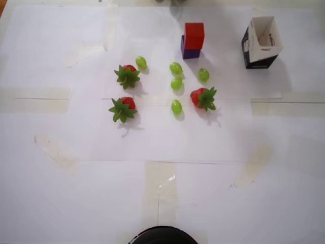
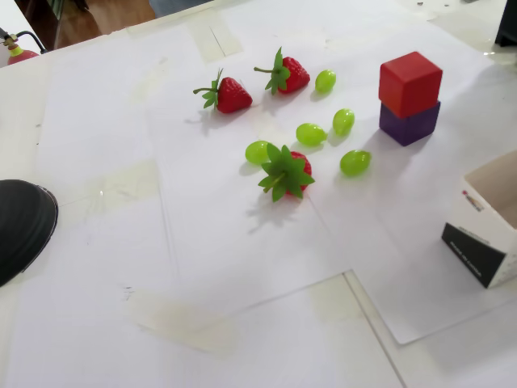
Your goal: Put the red cube on top of the purple cube
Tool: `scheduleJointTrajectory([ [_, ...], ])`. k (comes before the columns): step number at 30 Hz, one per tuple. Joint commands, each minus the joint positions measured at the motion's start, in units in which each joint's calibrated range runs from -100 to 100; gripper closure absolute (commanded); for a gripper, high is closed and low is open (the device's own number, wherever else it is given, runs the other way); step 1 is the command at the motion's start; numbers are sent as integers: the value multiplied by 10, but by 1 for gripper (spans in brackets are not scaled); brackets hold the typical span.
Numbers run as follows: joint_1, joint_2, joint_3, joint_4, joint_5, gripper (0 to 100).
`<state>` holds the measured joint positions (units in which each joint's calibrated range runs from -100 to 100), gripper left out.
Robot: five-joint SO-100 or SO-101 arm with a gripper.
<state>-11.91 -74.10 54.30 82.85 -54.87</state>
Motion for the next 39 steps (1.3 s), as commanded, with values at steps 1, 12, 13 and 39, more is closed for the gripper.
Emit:
scheduleJointTrajectory([
  [1,12,-73,64,-48,21,100],
  [12,68,-177,203,-104,38,100],
  [13,77,-187,216,-112,47,100],
  [39,162,-234,457,-257,140,100],
])
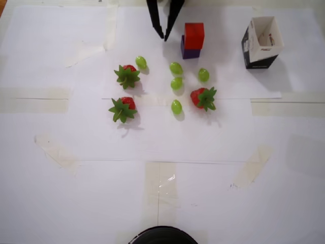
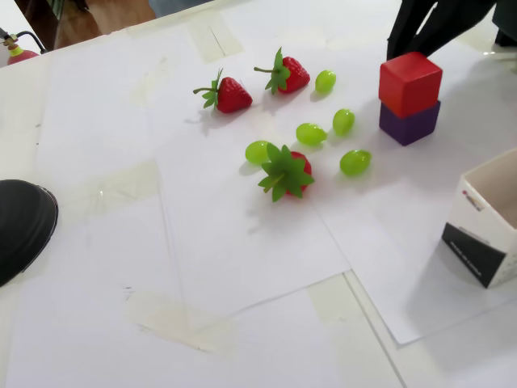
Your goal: Put the red cube on top of the purple cube
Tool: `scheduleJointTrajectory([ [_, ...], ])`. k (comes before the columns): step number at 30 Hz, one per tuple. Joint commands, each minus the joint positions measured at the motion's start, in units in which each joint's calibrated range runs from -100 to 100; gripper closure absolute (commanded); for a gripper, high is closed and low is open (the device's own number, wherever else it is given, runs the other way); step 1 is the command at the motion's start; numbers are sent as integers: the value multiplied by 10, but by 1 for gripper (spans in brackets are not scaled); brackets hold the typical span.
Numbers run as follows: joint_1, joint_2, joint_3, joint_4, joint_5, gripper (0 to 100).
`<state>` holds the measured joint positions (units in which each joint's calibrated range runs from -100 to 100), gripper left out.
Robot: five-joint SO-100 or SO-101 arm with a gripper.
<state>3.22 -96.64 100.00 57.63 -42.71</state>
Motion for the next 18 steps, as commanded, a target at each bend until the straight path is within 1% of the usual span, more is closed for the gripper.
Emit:
scheduleJointTrajectory([
  [1,12,-9,0,-5,19,100],
  [13,9,-9,0,-1,-17,100],
  [18,15,-9,0,-14,-9,100],
])
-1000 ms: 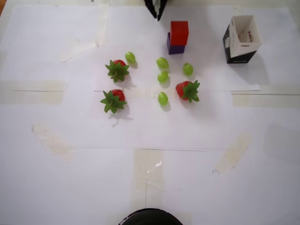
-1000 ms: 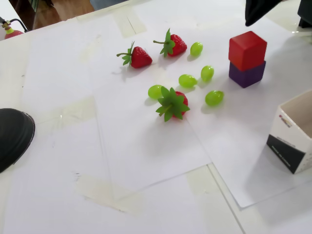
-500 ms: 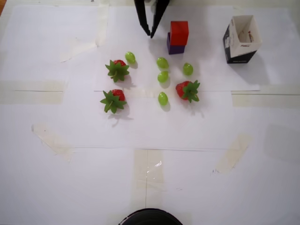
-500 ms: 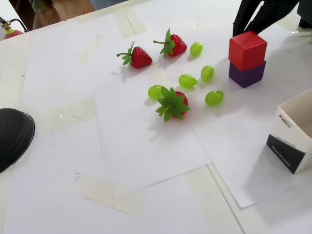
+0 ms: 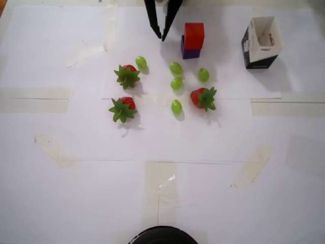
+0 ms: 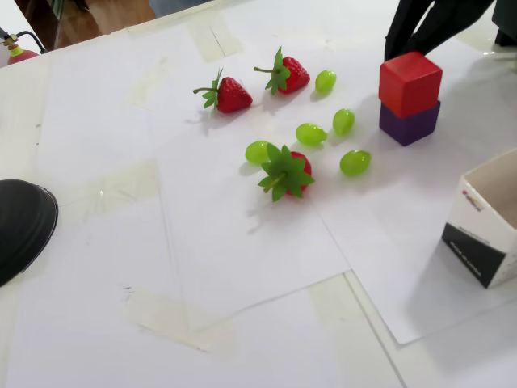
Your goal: Put the red cube on top of the purple cube
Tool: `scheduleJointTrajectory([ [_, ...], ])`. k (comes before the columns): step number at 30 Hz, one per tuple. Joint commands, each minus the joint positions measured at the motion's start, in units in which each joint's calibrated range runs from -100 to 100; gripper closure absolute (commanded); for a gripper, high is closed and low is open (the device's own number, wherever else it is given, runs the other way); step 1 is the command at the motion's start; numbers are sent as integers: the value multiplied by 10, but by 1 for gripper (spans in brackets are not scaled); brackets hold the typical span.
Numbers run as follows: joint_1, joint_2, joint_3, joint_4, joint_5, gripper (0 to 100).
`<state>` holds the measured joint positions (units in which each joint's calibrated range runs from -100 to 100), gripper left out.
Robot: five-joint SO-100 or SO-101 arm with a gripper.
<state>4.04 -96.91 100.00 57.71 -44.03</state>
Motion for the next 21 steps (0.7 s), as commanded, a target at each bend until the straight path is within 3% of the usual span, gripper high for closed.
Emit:
scheduleJointTrajectory([
  [1,10,-6,0,-19,11,100],
  [21,18,-6,0,76,9,100],
])
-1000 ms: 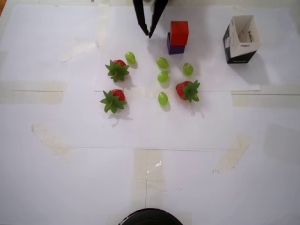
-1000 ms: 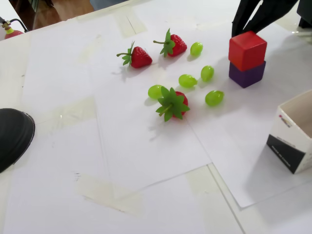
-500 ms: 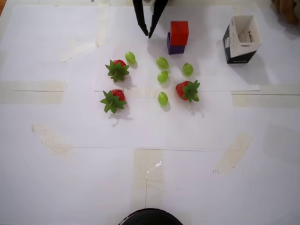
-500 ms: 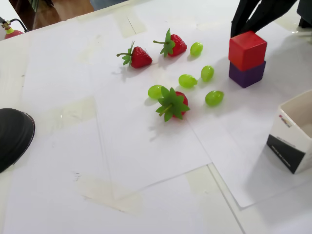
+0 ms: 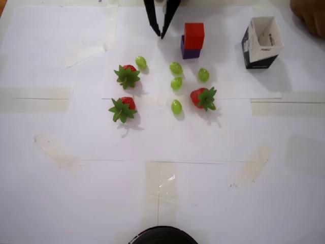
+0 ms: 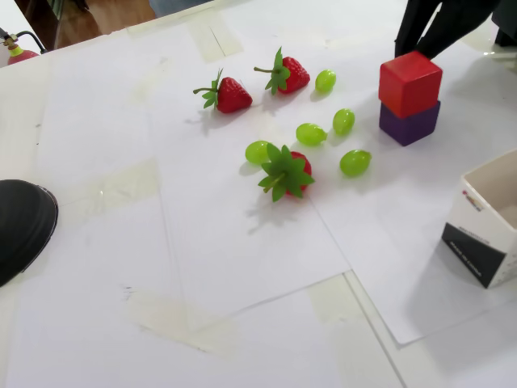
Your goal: Put the red cube on top of the purple cube
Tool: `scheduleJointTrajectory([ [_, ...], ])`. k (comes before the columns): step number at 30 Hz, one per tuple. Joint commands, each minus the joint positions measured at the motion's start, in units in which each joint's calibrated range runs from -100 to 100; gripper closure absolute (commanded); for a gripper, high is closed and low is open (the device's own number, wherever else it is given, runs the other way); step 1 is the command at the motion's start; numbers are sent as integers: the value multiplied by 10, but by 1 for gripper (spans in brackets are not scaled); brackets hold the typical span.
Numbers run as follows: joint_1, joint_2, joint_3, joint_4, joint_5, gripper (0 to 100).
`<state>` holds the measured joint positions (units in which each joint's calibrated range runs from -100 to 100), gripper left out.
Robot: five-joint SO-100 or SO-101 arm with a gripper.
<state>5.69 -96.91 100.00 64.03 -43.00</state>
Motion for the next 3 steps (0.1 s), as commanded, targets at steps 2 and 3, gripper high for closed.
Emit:
scheduleJointTrajectory([
  [2,0,-6,0,15,0,100],
  [3,0,-6,0,15,1,100],
])
